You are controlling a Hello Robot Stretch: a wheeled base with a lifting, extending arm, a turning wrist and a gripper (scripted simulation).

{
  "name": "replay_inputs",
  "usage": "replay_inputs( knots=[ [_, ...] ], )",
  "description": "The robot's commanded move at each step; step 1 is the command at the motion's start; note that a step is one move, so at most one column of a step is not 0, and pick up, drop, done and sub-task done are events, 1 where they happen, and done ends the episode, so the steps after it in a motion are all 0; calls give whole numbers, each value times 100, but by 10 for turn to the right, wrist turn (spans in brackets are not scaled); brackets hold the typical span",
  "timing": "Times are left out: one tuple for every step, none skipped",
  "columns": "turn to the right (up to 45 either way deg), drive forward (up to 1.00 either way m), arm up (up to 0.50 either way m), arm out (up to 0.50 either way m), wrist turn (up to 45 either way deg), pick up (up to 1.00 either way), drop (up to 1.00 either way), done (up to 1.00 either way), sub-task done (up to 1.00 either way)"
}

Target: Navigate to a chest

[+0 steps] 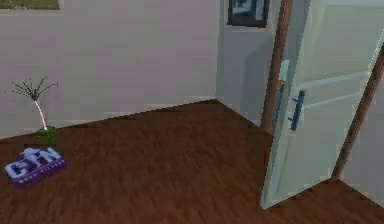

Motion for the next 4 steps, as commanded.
replay_inputs(
  knots=[
    [0, 100, 0, 0, 0, 0, 0, 0, 0],
    [-60, 0, 0, 0, 0, 0, 0, 0, 0],
    [0, 25, 0, 0, 0, 0, 0, 0, 0],
    [450, 0, 0, 0, 0, 0, 0, 0, 0]
  ],
)
